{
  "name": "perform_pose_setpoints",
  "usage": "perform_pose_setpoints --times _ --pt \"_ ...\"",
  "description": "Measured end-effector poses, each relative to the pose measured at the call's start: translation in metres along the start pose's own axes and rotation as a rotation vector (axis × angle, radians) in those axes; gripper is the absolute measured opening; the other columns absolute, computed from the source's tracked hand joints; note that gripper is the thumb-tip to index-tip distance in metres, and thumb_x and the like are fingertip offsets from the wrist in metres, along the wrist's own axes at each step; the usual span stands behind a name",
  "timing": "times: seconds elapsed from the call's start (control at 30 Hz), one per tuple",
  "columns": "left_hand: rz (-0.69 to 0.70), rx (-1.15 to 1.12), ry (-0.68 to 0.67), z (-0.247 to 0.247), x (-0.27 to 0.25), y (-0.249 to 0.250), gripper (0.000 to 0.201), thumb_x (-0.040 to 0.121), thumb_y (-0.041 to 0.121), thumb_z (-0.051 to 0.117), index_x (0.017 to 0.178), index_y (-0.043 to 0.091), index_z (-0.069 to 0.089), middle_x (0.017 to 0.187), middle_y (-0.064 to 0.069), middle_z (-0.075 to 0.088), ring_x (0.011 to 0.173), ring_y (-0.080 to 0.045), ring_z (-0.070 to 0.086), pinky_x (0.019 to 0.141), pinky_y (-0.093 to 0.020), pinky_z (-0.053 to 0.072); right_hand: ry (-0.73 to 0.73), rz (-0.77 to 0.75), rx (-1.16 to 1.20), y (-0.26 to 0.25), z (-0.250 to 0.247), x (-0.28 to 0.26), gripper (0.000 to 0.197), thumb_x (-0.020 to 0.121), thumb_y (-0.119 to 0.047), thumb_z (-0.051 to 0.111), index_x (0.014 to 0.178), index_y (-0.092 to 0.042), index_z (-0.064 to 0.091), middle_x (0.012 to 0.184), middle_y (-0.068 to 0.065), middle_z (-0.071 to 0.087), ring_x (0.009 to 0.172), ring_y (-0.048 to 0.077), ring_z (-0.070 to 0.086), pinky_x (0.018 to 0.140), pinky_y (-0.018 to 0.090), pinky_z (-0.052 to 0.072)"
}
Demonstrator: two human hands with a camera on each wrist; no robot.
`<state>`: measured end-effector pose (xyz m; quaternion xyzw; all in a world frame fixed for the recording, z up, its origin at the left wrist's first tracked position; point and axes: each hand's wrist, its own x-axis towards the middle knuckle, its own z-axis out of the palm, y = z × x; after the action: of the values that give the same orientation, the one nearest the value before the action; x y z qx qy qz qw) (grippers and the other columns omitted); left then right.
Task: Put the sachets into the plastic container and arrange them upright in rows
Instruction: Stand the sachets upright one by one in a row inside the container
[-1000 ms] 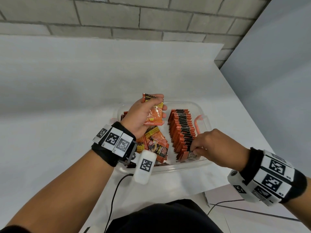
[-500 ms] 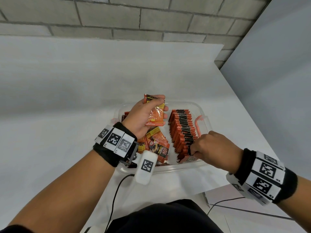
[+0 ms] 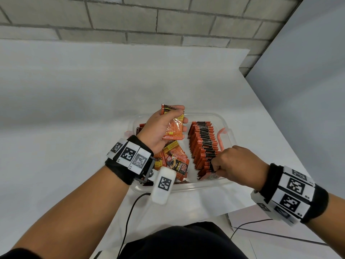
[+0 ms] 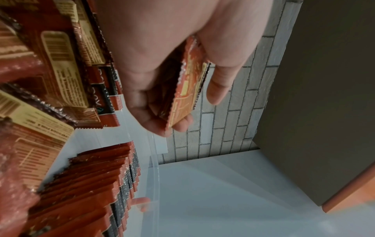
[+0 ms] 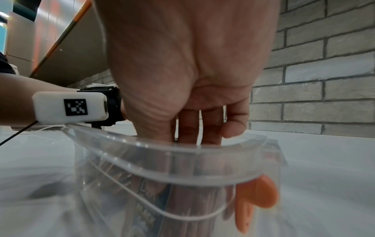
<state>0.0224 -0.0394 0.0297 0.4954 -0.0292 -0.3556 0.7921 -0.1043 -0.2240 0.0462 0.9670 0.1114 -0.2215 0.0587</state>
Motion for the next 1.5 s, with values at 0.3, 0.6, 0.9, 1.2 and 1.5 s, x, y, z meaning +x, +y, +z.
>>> perform_pose_setpoints --times 0.3,0.6,0.9,1.2,1.5 --pt "-0.008 -0.038 -0.008 0.002 0.0 0.0 0.019 0.095 0.012 0.051 0.11 0.012 0.06 0.079 -0.009 0.066 0.065 -0.02 0.065 0.059 -0.031 0.055 -0.054 0.059 0.172 0.009 -0.005 -0.005 0.011 0.085 -0.033 0.066 0.095 -0.028 0.064 0.096 -0.011 0.065 0.088 0.014 0.062 0.074 0.029 0.05" --pt "-0.077 0.034 -0.063 0.003 -0.001 -0.003 0.025 0.094 0.002 0.049 0.108 0.014 0.064 0.093 -0.008 0.066 0.072 -0.017 0.067 0.073 -0.042 0.057 0.273 0.158 0.493 0.024 -0.043 -0.005 0.004 0.085 -0.03 0.068 0.086 -0.029 0.065 0.069 -0.018 0.06 0.059 -0.004 0.056 0.059 0.011 0.038" --pt "-0.004 0.131 -0.161 0.014 -0.004 -0.002 0.02 0.086 0.006 0.06 0.105 0.009 0.063 0.089 -0.008 0.07 0.08 -0.019 0.068 0.071 -0.031 0.056 0.423 0.155 0.827 0.0 -0.064 0.029 0.021 0.086 -0.026 0.068 0.106 -0.026 0.062 0.092 -0.008 0.063 0.068 0.003 0.058 0.059 0.006 0.041" --pt "-0.102 -0.127 -0.001 0.001 -0.005 0.006 0.05 0.076 0.049 0.059 0.109 0.012 0.059 0.089 -0.011 0.061 0.074 -0.022 0.062 0.065 -0.04 0.057 0.815 0.116 0.751 -0.013 -0.064 0.03 0.019 0.08 -0.015 0.073 0.076 -0.02 0.056 0.075 -0.008 0.051 0.063 0.006 0.047 0.061 0.017 0.039" --pt "0.016 -0.045 -0.045 0.003 -0.008 0.006 0.028 0.091 -0.002 0.05 0.115 0.007 0.061 0.102 -0.015 0.07 0.087 -0.026 0.069 0.08 -0.042 0.055 0.669 0.052 0.724 -0.014 -0.056 0.031 0.019 0.083 -0.026 0.071 0.101 -0.022 0.067 0.091 -0.005 0.049 0.075 0.003 0.048 0.068 0.013 0.038"
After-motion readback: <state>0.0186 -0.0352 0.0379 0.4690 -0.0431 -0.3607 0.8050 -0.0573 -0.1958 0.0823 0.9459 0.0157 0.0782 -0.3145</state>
